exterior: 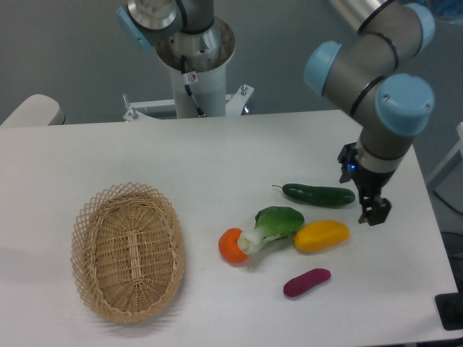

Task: Pick up the cucumber from the table
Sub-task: 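Lower the open gripper down over the green cucumber, then close the gripper around the middle of the cucumber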

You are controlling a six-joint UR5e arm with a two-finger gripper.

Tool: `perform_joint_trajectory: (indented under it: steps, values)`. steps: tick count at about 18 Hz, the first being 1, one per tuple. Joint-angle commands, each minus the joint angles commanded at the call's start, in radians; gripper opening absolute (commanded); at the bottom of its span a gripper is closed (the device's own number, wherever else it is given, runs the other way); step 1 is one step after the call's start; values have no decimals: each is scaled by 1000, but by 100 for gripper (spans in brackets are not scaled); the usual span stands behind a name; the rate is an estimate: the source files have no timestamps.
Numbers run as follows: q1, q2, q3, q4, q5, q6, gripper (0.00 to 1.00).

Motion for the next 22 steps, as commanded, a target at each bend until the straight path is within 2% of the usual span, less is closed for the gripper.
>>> perform_joint_trajectory:
  steps: [2,4,7,12,16,22]
  values:
    - [1,-6,-39,80,40,55,100]
    - [3,-6,-77,99,37,54,100]
    - [9,-12,-138,174,37,84,100]
    - [40,0,-209,200,30,160,100]
    - [55,15,-293,279,-7,160,100]
    - [54,31,-329,293,-88,134,100]
